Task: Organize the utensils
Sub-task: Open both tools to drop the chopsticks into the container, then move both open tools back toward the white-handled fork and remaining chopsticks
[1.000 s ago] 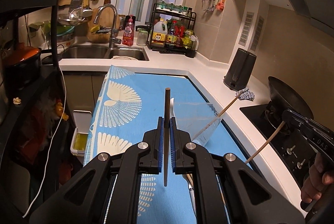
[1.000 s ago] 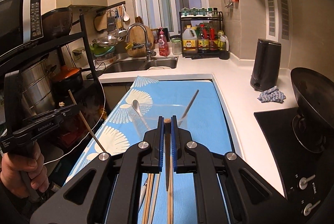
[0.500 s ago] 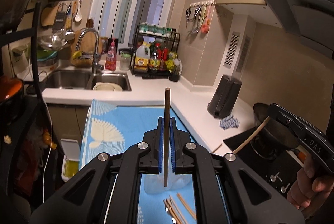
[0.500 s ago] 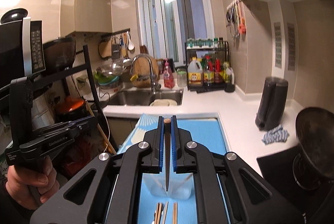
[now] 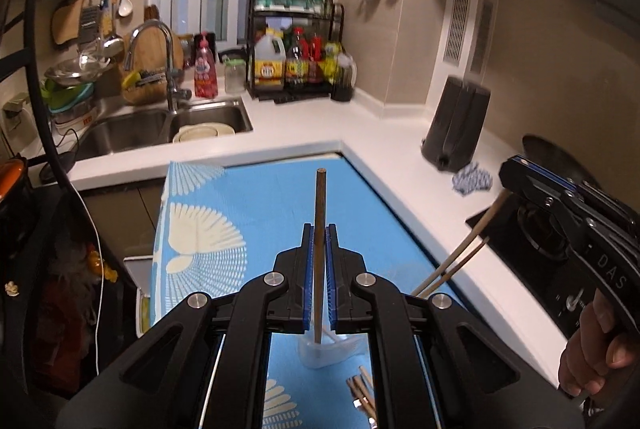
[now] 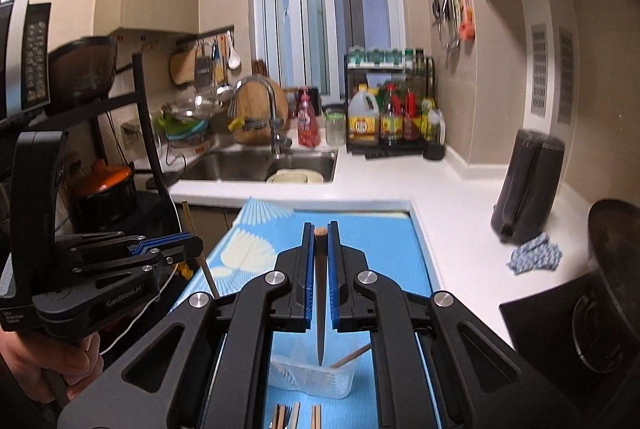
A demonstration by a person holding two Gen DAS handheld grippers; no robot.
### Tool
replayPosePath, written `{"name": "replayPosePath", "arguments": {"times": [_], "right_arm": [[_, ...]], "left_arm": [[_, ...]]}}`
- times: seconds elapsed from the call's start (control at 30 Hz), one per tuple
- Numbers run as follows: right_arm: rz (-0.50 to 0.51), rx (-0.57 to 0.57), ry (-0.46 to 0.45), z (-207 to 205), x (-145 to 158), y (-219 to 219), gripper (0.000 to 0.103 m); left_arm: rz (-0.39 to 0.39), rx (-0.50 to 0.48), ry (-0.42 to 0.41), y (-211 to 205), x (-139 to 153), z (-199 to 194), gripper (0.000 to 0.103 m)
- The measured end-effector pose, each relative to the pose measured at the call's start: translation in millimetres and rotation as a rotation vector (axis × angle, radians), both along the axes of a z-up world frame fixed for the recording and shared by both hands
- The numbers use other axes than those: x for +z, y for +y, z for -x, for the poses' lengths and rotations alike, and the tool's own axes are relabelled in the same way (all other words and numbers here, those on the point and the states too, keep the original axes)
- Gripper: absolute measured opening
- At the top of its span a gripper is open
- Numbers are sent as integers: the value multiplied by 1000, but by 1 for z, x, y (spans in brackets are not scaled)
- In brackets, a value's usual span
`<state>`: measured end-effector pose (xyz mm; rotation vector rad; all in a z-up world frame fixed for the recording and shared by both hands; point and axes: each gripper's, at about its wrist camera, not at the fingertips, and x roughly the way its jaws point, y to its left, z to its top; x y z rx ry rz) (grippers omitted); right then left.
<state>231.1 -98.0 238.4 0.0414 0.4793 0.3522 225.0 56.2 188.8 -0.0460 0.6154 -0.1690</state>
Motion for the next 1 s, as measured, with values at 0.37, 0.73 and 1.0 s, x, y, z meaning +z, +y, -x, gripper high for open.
{"name": "replayPosePath", "arguments": {"times": [0.37,0.73,1.0], "right_arm": [[57,-1,138,-9,-39,-4,28],[13,-30,32,76,-27,-47,32],[-9,-38,13,147,-79,-59,28]], "left_arm": [[15,-55,63,-15,-19,-7,47],[74,17,-94,-4,-13,82,47],[35,51,-117,-18,-80,155,40]]}}
